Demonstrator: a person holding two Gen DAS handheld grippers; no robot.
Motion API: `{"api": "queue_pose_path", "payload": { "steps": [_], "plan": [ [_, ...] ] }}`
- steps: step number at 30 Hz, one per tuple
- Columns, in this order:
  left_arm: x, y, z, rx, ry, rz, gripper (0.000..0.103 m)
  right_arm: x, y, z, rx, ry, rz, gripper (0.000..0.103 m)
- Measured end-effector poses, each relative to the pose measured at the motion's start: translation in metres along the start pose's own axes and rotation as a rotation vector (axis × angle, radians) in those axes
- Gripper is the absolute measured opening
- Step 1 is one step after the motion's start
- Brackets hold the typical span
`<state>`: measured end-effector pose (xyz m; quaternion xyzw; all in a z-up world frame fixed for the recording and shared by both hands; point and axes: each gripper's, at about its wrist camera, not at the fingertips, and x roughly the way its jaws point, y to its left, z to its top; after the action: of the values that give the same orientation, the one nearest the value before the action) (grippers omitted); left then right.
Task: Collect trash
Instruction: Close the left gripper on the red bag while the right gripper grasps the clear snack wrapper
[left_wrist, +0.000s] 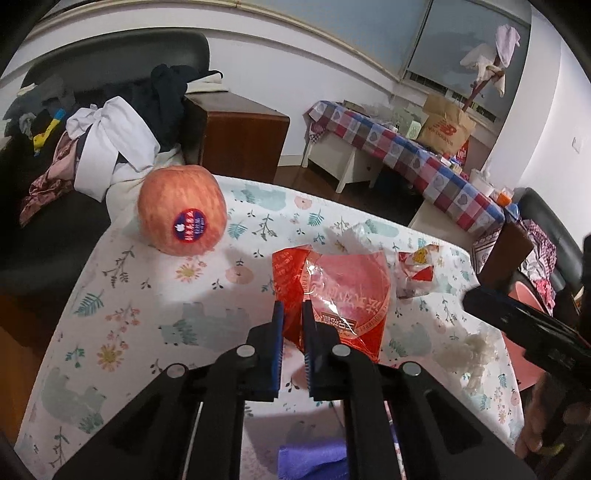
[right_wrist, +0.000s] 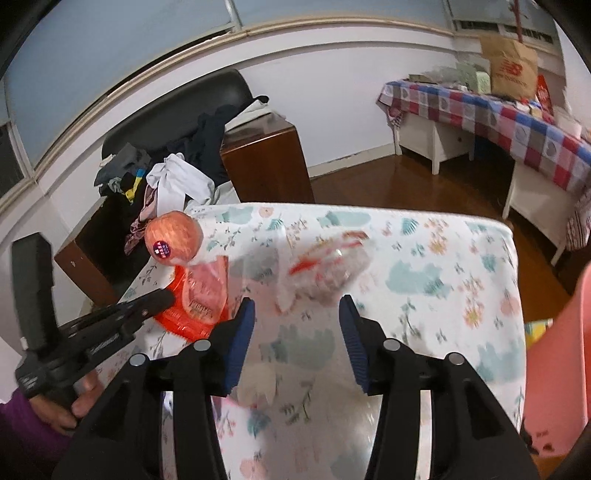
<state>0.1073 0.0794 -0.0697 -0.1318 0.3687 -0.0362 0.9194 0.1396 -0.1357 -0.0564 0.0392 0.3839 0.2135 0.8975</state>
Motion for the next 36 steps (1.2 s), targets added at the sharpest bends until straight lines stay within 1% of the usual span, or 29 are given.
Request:
{"api": "queue_pose_path", "payload": {
  "steps": [2, 6, 11, 12, 13, 14, 16, 23, 29, 36],
  "plan": [
    [-0.003, 0.002, 0.001, -0.008, -0.007, -0.005, 0.009, 0.008, 0.005, 0.005, -0.020, -0.002, -0.020, 0.048],
    [-0.007, 0.006, 0.002, -0.019, -0.010, -0.006, 0.009, 0.027, 0.012, 0.011, -0.061, 0.002, -0.098, 0.048],
    [-0.008, 0.007, 0.000, -0.023, -0.007, 0.001, 0.009, 0.045, 0.010, 0.011, -0.067, 0.030, -0.131, 0.048],
    [-0.009, 0.006, 0.000, -0.021, -0.006, 0.001, 0.009, 0.047, 0.010, 0.011, -0.066, 0.034, -0.134, 0.046],
    [-0.009, 0.006, 0.000, -0.020, -0.006, 0.001, 0.009, 0.049, 0.008, 0.011, -0.065, 0.042, -0.136, 0.034],
    [-0.009, 0.006, 0.000, -0.019, -0.006, 0.002, 0.009, 0.050, 0.008, 0.010, -0.065, 0.050, -0.139, 0.029],
    [-0.009, 0.005, 0.000, -0.018, -0.006, -0.001, 0.009, 0.049, 0.004, 0.008, -0.052, 0.057, -0.133, 0.023],
    [-0.017, -0.009, 0.001, 0.000, -0.018, -0.015, 0.009, 0.026, -0.008, 0.003, 0.006, 0.028, -0.094, 0.021],
    [-0.031, -0.026, 0.002, 0.026, -0.045, -0.032, 0.009, -0.011, -0.012, -0.005, 0.041, -0.027, -0.069, 0.021],
    [-0.043, -0.056, -0.001, 0.063, -0.062, -0.069, 0.009, -0.058, -0.024, -0.018, 0.069, -0.081, -0.078, 0.021]
  ]
}}
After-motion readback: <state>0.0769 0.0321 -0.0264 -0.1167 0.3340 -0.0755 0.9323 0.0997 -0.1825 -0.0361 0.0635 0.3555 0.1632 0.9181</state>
